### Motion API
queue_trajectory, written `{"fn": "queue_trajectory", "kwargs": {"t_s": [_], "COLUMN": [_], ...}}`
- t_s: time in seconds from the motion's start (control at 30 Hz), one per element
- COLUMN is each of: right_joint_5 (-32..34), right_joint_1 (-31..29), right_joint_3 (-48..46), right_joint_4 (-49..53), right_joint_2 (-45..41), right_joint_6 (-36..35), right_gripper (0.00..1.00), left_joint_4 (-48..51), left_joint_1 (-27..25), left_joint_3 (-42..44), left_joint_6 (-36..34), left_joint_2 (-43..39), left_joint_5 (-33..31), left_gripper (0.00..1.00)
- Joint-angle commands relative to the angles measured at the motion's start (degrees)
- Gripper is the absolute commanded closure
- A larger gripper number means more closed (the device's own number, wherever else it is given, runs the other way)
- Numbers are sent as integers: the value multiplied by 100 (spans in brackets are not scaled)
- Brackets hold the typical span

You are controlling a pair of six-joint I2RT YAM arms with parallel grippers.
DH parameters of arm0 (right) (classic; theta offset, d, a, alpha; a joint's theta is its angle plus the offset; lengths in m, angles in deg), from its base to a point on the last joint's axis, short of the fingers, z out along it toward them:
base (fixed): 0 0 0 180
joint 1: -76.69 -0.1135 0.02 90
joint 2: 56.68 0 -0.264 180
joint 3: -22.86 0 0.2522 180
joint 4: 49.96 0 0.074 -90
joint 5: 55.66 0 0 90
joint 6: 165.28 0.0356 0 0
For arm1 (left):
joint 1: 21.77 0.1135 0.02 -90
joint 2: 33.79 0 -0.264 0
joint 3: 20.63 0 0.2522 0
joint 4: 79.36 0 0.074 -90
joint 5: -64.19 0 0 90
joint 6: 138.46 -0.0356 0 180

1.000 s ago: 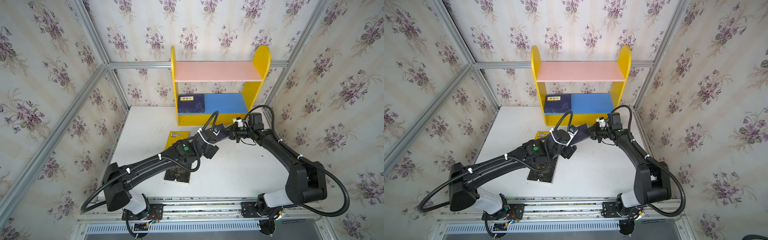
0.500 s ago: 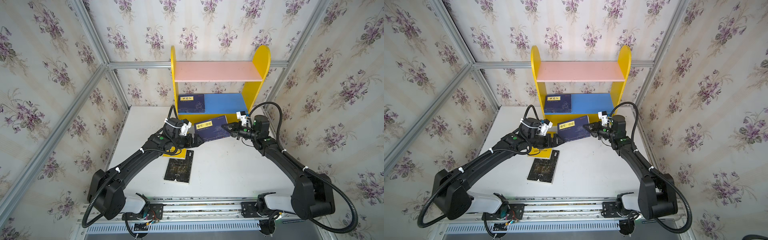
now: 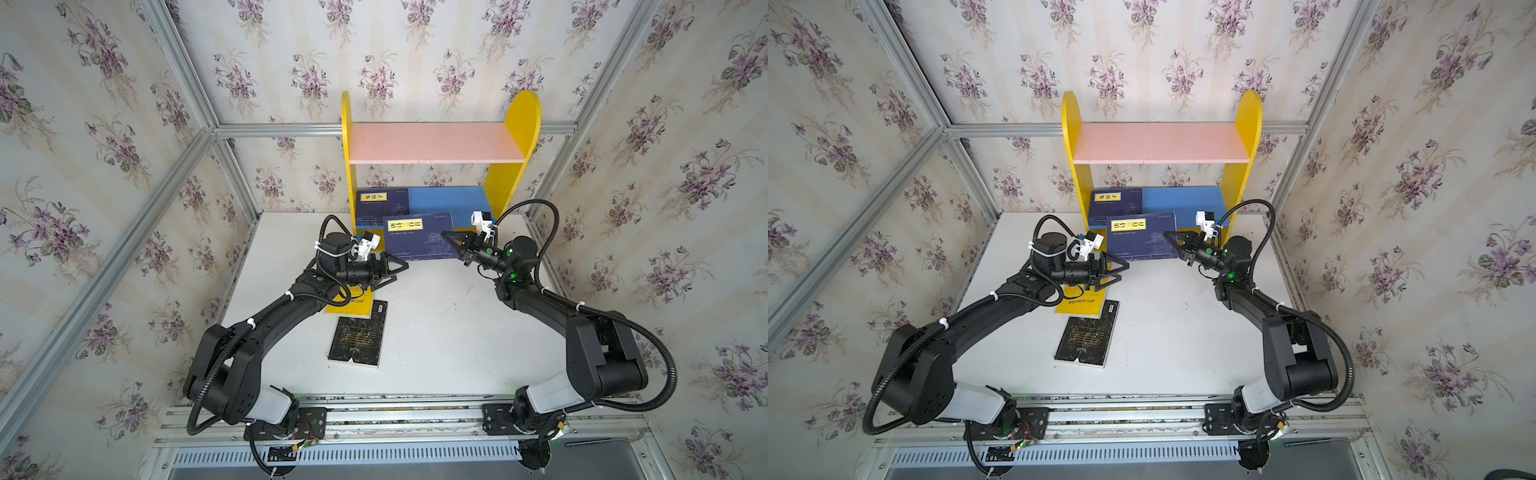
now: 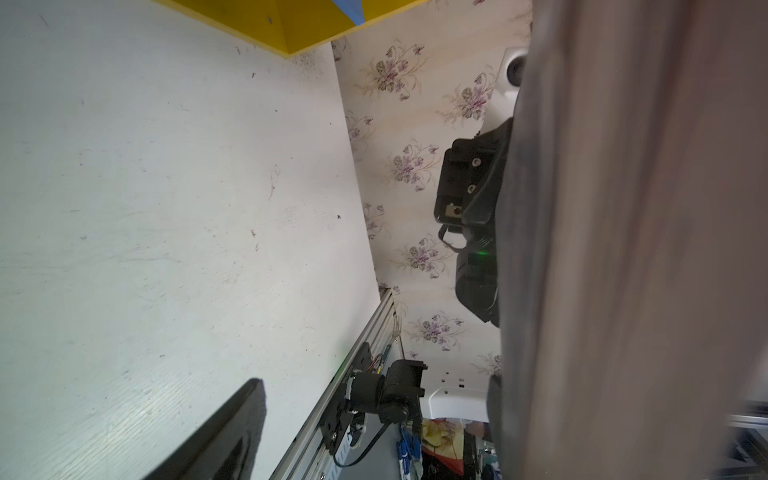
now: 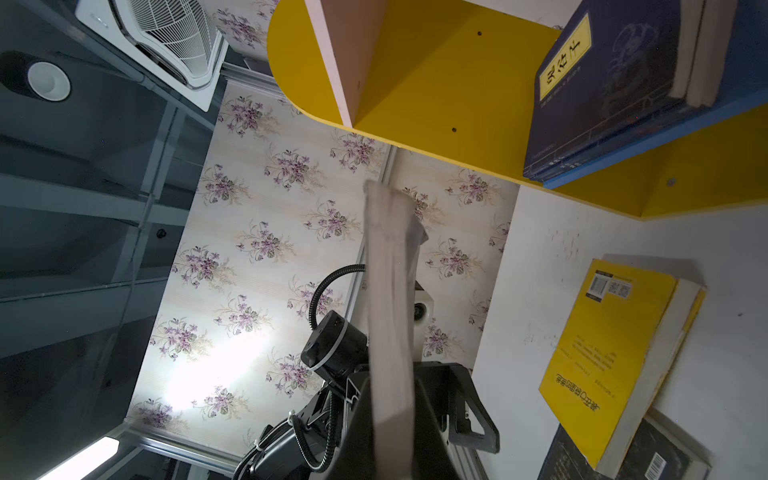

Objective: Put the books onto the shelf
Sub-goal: 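Hold the upright book with both grippers and align it in front of the shelf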

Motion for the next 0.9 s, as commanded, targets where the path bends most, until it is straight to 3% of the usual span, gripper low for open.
{"fn": "queue_trajectory", "kwargs": {"t_s": [0.0, 0.23, 0.43, 0.57, 0.7, 0.87], "right_joint_5": [-232, -335, -213, -74, 38, 47], "right_joint_1": [4, 1, -57, -123, -187, -192], "right_joint_3": [62, 219, 313, 367, 452, 477], "right_joint_4": [-276, 90, 47, 48, 128, 621], "right_joint_2": [-116, -132, -11, 130, 295, 254], "right_joint_6": [-110, -312, -294, -316, -312, -515], "right_gripper": [98, 97, 97, 95, 85, 66], "left_joint_4": [-1138, -1986, -2102, -1996, -1467, -594], "left_joint_1": [137, 316, 326, 334, 347, 390], "left_joint_3": [20, -150, -557, -683, -869, -1142], "left_joint_6": [564, 1066, 1250, 1122, 700, -40], "left_joint_2": [2, 228, 597, 625, 647, 618], "left_joint_5": [190, 422, 493, 499, 483, 380], "left_gripper": [14, 16, 53, 66, 83, 88]}}
